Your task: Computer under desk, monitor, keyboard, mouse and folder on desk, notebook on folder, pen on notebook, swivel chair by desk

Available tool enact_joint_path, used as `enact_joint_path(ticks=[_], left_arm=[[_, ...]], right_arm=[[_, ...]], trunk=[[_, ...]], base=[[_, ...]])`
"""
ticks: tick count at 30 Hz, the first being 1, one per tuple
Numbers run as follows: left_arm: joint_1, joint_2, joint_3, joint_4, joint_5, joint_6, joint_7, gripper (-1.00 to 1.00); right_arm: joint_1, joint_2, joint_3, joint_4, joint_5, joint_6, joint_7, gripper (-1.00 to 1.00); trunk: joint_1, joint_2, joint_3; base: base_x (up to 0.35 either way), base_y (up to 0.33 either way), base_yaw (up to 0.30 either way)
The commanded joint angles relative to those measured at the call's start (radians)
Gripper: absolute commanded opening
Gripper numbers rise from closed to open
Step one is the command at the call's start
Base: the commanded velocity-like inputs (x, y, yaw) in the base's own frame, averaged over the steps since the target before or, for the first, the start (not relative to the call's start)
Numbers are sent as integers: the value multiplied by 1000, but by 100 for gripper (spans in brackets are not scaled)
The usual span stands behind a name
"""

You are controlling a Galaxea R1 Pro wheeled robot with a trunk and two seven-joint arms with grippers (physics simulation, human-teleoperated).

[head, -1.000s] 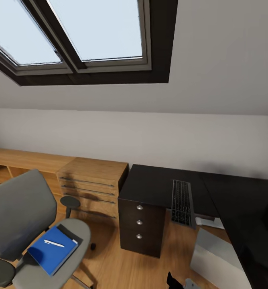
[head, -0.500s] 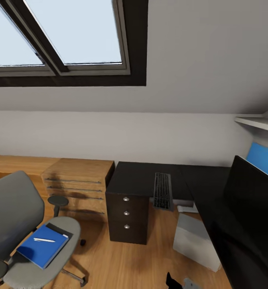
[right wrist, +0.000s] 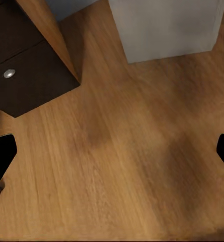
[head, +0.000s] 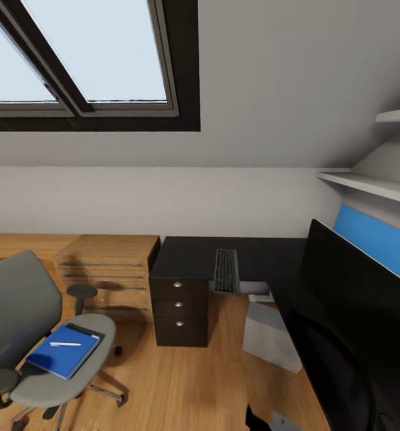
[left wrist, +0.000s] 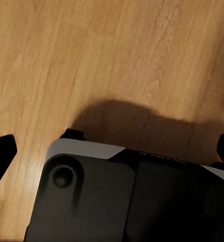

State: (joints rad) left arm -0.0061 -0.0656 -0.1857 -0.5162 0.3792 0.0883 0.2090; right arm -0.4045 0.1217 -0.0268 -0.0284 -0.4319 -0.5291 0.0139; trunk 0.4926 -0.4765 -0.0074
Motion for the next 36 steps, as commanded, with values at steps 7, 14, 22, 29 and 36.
enact_joint_path(ticks=[7, 14, 22, 29, 36], left_arm=[[0, 0, -8, -2, 9, 3, 10, 100], [0, 0, -8, -2, 9, -2, 10, 100], [0, 0, -8, -1, 9, -25, 10, 100], [0, 0, -8, -1, 9, -25, 11, 100], [0, 0, -8, -1, 9, -25, 12, 100]], right_arm=[[0, 1, -3, 1, -1, -3, 0, 100], [0, 0, -4, 2, -1, -3, 0, 100], [0, 0, -4, 1, -2, -3, 0, 100], [0, -1, -3, -1, -2, -2, -5, 100], [0, -4, -8, -5, -10, -1, -7, 100]], trunk=[[-27, 48, 21], [-43, 76, 34], [-43, 76, 34], [-43, 76, 34], [-43, 76, 34]], base=[[-335, 0, -10], [-335, 0, -1], [-335, 0, 0], [-337, 0, 0], [-338, 0, 0]])
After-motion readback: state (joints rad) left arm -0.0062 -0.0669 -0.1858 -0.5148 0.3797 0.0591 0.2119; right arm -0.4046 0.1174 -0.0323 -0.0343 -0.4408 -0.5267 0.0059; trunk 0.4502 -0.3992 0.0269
